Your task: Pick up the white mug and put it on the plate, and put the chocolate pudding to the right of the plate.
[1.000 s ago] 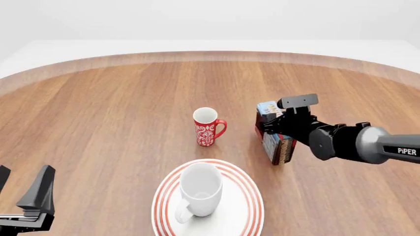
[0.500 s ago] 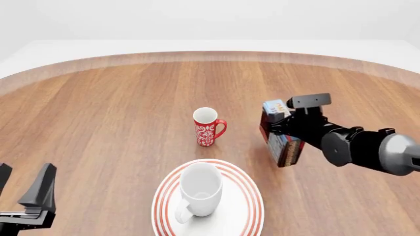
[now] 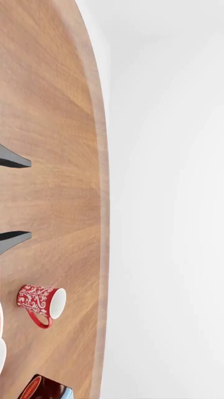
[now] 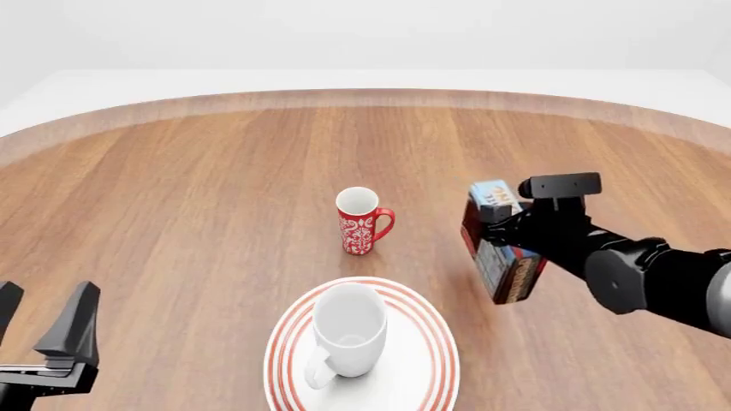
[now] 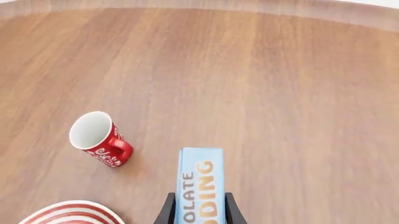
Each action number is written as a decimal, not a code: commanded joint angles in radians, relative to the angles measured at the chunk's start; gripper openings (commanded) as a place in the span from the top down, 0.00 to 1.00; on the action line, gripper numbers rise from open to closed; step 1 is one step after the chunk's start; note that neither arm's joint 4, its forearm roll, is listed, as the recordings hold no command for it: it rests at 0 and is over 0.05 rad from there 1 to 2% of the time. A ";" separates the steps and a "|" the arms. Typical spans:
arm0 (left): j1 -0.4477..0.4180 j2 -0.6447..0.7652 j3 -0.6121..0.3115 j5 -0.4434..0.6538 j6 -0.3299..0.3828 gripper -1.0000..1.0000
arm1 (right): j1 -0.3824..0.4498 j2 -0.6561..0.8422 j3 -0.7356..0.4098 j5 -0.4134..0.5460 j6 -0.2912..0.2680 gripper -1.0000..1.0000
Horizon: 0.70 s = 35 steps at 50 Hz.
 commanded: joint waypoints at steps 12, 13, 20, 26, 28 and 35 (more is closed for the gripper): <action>-0.001 -0.006 0.000 0.004 0.002 0.00 | 0.004 -0.152 0.098 0.037 0.036 1.00; -0.001 -0.010 0.000 0.009 0.002 0.00 | 0.005 -0.156 0.101 0.038 0.037 1.00; -0.001 -0.006 0.000 0.005 0.002 0.00 | 0.003 -0.206 0.133 0.054 0.038 1.00; -0.001 -0.014 0.000 0.012 0.002 0.00 | 0.000 -0.237 0.151 0.064 0.036 1.00; -0.001 -0.012 0.000 0.010 0.002 0.00 | -0.004 -0.250 0.158 0.070 0.036 1.00; 0.000 -0.022 0.000 0.021 0.002 0.00 | -0.012 -0.284 0.183 0.082 0.036 1.00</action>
